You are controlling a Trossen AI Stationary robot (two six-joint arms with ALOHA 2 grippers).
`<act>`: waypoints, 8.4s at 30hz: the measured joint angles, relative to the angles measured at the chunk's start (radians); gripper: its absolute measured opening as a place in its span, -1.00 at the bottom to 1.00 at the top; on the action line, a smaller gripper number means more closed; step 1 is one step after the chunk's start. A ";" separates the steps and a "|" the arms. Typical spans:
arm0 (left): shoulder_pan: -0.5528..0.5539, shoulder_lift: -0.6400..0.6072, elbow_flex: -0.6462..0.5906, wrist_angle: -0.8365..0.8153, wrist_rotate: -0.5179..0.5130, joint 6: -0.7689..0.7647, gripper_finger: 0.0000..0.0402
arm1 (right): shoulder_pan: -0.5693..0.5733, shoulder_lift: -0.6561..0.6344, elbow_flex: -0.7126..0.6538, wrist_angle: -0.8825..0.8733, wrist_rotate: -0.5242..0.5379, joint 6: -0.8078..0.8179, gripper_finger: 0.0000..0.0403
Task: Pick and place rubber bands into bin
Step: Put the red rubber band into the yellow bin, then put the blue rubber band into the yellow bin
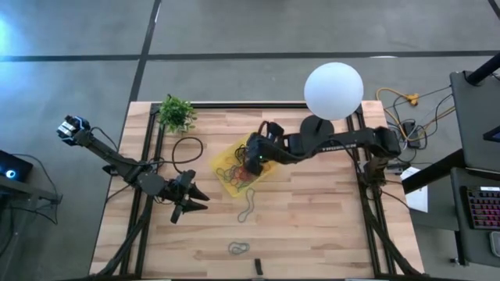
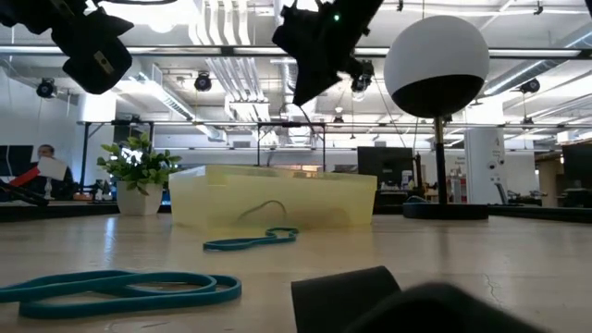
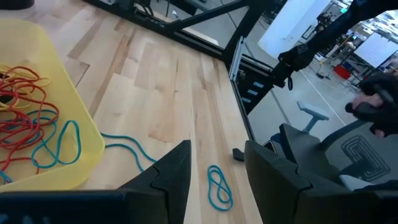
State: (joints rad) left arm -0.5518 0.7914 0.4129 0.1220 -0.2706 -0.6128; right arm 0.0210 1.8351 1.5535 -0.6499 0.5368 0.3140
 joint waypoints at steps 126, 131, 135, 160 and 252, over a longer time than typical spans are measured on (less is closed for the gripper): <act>-0.037 1.307 0.972 -0.592 0.238 0.015 -0.94 | 0.686 -0.313 -0.707 0.348 -0.114 0.551 -0.03; -0.035 1.304 0.971 -0.584 0.222 0.016 -0.99 | 0.686 -0.313 -0.707 0.348 -0.109 0.555 -0.06; -0.033 1.269 0.970 -0.576 0.173 0.021 -1.00 | 0.686 -0.313 -0.707 0.348 -0.107 0.566 -0.08; 0.139 0.914 0.966 -0.654 -0.246 0.247 -1.00 | 0.686 -0.313 -0.707 0.350 -0.107 0.599 -0.14; 0.288 0.101 0.505 -0.808 -0.034 0.201 0.01 | 0.293 0.332 -0.183 0.583 -0.362 0.210 -0.32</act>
State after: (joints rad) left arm -0.2642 0.8926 0.9176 -0.6862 -0.3051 -0.4122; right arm 0.3138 2.1672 1.3704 -0.0665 0.1743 0.5239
